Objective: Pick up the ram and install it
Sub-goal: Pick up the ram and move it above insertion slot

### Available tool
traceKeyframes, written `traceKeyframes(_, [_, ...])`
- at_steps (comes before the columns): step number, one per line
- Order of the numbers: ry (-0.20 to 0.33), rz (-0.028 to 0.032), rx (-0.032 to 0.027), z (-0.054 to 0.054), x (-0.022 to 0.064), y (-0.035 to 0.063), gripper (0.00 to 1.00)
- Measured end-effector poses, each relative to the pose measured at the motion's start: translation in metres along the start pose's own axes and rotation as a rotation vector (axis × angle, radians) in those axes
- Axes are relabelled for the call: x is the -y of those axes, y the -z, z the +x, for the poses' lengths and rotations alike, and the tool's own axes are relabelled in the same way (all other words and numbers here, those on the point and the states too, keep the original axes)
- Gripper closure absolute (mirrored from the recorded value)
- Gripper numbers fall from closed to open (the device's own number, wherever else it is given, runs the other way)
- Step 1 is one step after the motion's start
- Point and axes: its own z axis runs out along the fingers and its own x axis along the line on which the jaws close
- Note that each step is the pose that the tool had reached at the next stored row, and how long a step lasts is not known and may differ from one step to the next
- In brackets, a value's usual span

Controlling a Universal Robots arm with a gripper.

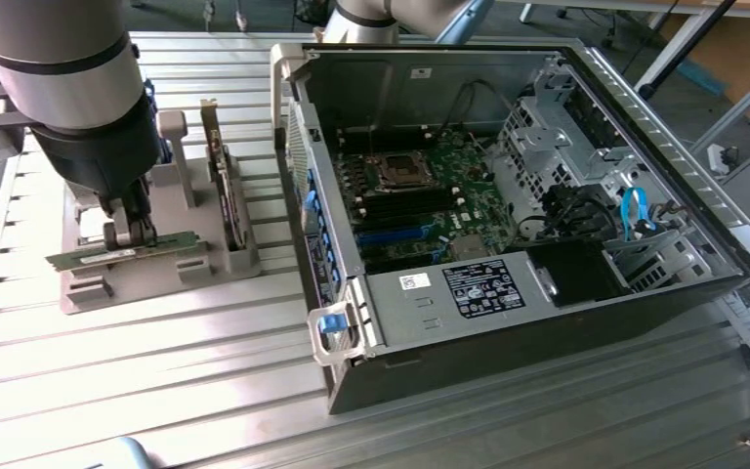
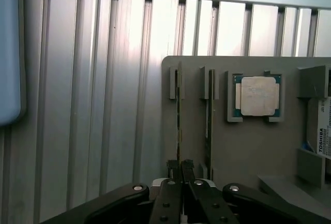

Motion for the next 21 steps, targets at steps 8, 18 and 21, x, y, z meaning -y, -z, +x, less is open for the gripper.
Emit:
traceKeyframes(8, [0.000, 0.0000, 0.0000, 0.000, 0.0000, 0.0184, 0.88])
traceKeyframes(18, [0.000, 0.0000, 0.0000, 0.000, -0.0001, 0.0375, 0.88])
traceKeyframes(21, [0.000, 0.0001, 0.0000, 0.000, -0.0001, 0.0432, 0.88])
